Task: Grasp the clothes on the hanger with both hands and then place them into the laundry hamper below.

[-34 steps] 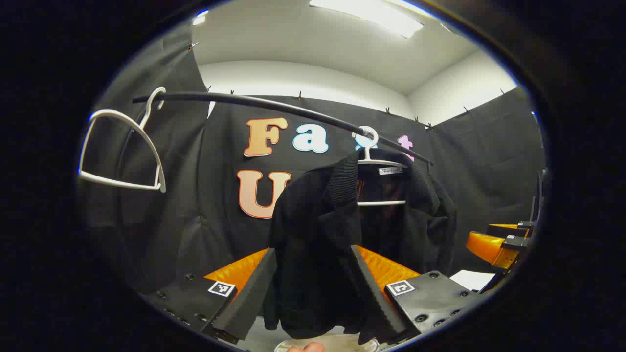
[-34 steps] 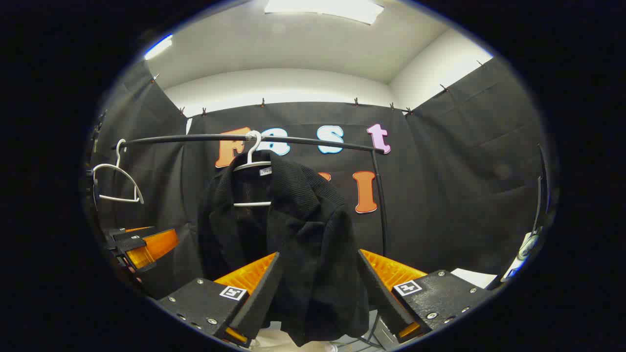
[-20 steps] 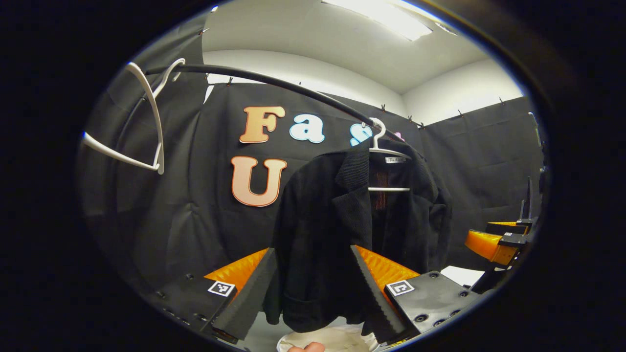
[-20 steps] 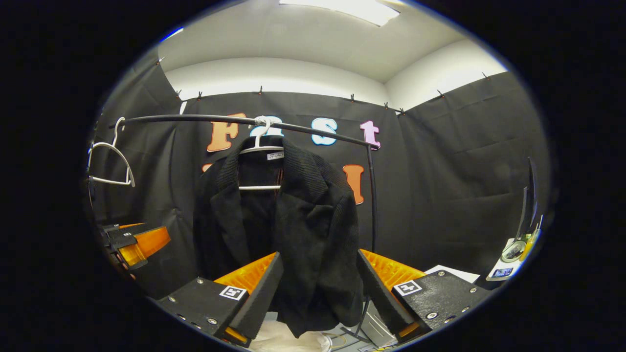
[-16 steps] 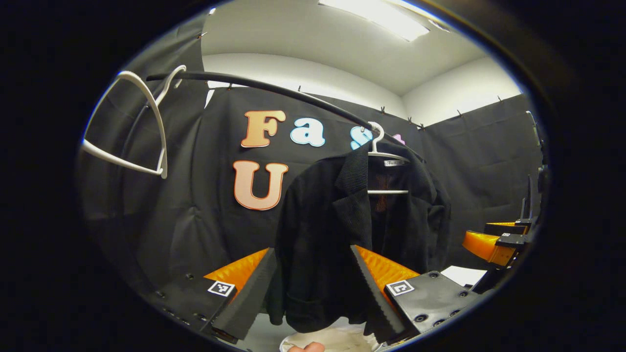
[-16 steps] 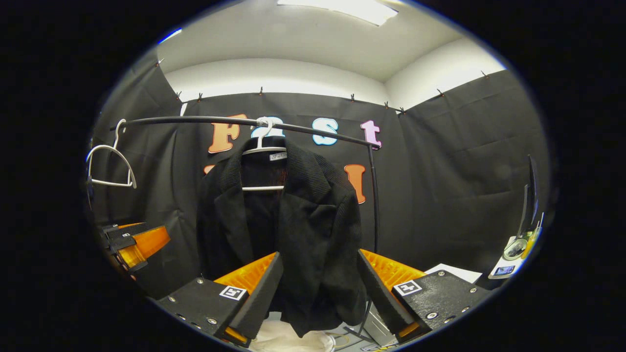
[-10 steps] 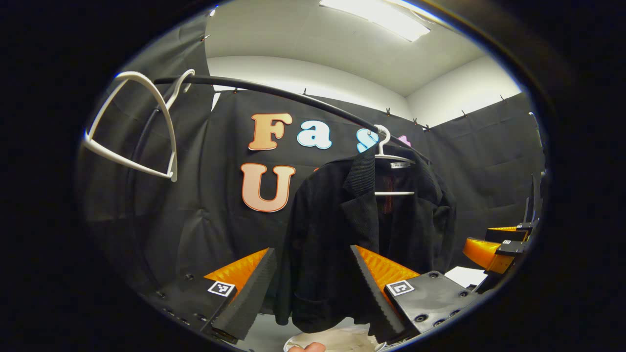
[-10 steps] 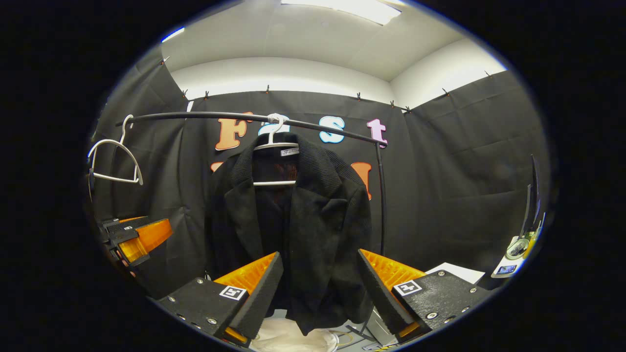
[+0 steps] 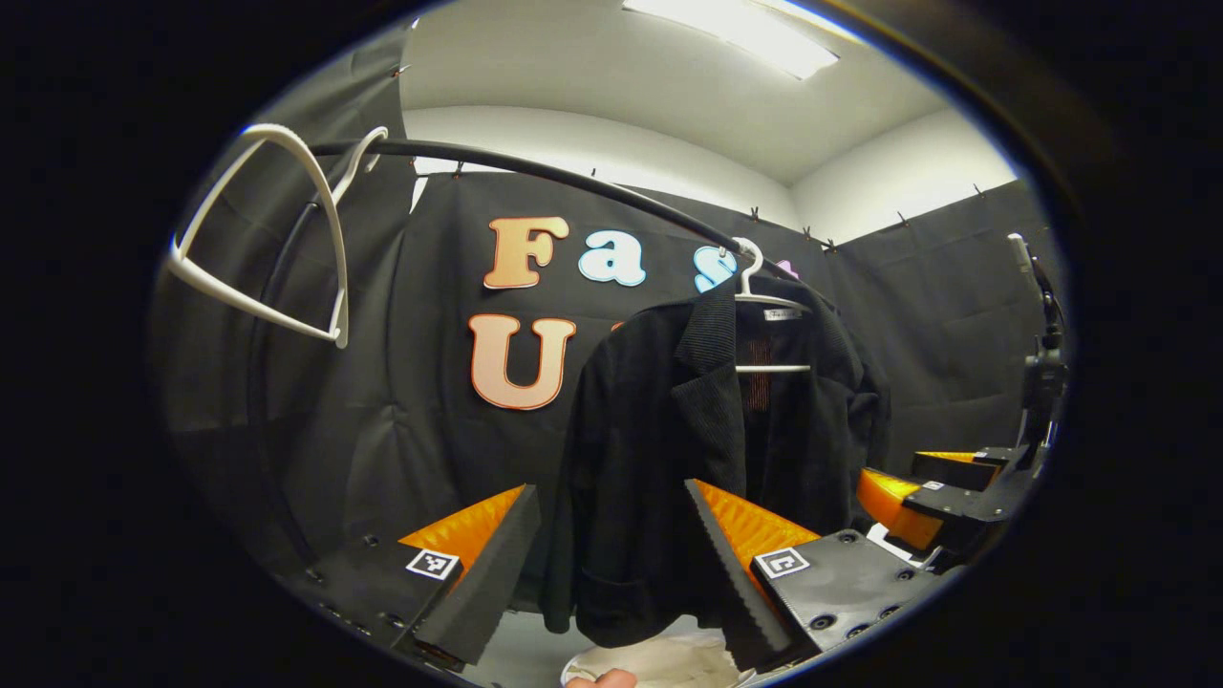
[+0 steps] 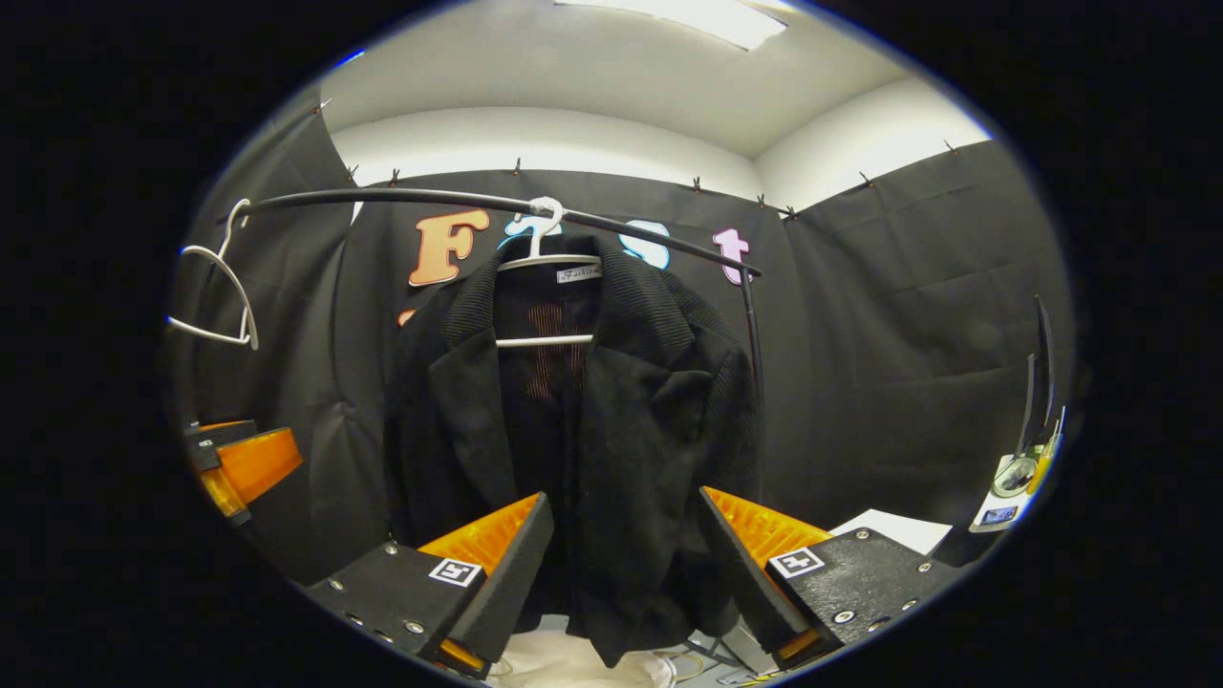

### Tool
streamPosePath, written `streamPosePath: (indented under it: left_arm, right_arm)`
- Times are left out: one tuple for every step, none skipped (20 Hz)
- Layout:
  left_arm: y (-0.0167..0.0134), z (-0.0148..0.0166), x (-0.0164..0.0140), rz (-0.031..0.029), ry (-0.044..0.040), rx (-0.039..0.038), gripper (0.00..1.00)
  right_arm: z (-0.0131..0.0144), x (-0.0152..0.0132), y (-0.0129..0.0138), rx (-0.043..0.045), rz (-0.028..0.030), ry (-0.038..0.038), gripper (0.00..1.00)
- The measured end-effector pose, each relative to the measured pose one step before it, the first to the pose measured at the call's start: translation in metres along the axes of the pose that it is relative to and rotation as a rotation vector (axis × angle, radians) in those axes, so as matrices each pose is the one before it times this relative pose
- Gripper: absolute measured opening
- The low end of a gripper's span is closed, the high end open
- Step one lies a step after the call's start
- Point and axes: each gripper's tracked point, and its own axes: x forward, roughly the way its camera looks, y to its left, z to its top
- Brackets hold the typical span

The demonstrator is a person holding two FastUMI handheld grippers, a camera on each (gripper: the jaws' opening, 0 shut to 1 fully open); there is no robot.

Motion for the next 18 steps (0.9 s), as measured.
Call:
streamPosePath:
  left_arm:
    - [0.00057,0.00099,-0.00089,-0.00966,-0.00145,0.00414,0.96]
    - [0.00116,0.00137,-0.00096,-0.00741,-0.00283,0.00678,1.0]
    - [0.00239,0.00017,-0.00095,-0.00427,-0.00182,0.00795,0.96]
    - [0.00254,0.00002,-0.00126,-0.00188,-0.00026,0.0073,0.96]
    - [0.00259,-0.0003,-0.00084,-0.00061,0.00081,0.00407,0.96]
    - [0.00352,-0.00102,-0.00054,0.00122,0.00334,-0.00122,0.93]
    - [0.00274,-0.00272,-0.0008,0.00122,0.00587,-0.00595,0.93]
    - [0.00297,-0.00201,0.0009,0.00399,0.00558,-0.00902,0.93]
    - [0.00174,-0.00171,0.00096,0.00513,0.00282,-0.01026,0.93]
    - [0.00331,-0.00046,0.00044,0.00711,-0.00013,-0.00859,0.96]
    - [0.0053,0.00025,0.00139,0.00752,-0.00104,-0.00609,0.96]
    - [0.00394,0.00027,0.00013,0.00813,-0.00174,-0.00347,0.96]
    - [0.00368,-0.00138,0.00125,0.00836,-0.00039,-0.00242,0.96]
    - [0.00238,-0.00118,0.00094,0.0076,0.00098,-0.00099,0.96]
    - [0.00405,-0.0004,0.00076,0.00952,0.00115,0.00006,0.96]
    - [0.00234,-0.00214,0.00146,0.00888,0.00122,0.0,0.96]
    - [0.002,-0.00173,0.00171,0.00569,0.0009,-0.00123,0.96]
    - [-0.00051,-0.00078,0.00081,-0.00046,0.00112,-0.0011,0.96]
  right_arm:
    - [-0.00429,0.01125,0.00174,-0.00301,-0.01704,0.00346,0.94]
    - [-0.00535,0.01036,0.00229,0.00422,-0.02022,0.0102,0.94]
    - [-0.00473,0.01046,0.0018,0.01204,-0.02093,0.00914,0.94]
    - [-0.00295,0.00974,0.00134,0.01475,-0.02425,0.00815,0.94]
    - [-0.00021,0.00978,0.00164,0.01043,-0.01982,-0.00794,0.94]
    - [0.00052,0.00948,0.00148,-0.00434,-0.02093,-0.00959,0.94]
    - [-0.00206,0.01056,0.0008,-0.022,-0.01703,-0.00088,0.94]
    - [-0.00457,0.00874,-0.00075,-0.03294,-0.02379,0.00988,0.94]
    - [-0.00423,0.00706,-0.0016,-0.02426,-0.02451,0.00885,0.94]
    - [-0.00122,0.00606,-0.0014,-0.01332,-0.02477,-0.00058,1.0]
    - [-0.0013,0.00685,-0.00313,-0.01357,-0.02666,-0.00372,0.94]
    - [-0.00241,0.00647,-0.00474,-0.01982,-0.02526,0.00018,0.93]
    - [-0.00285,0.00489,-0.00669,-0.02265,-0.02167,0.007,0.83]
    - [-0.00229,0.00348,-0.00672,-0.0139,-0.01389,0.00541,0.99]
    - [-0.00138,0.00233,-0.00848,0.00161,-0.01828,0.00335,0.92]
    - [-0.0009,0.00069,-0.01034,0.01475,-0.01353,-0.00105,0.99]
    - [0.00002,0.00255,-0.00648,0.02168,0.00495,-0.0001,0.97]
    - [0.00006,0.00056,-0.00993,0.0213,-0.00819,0.00252,0.9]
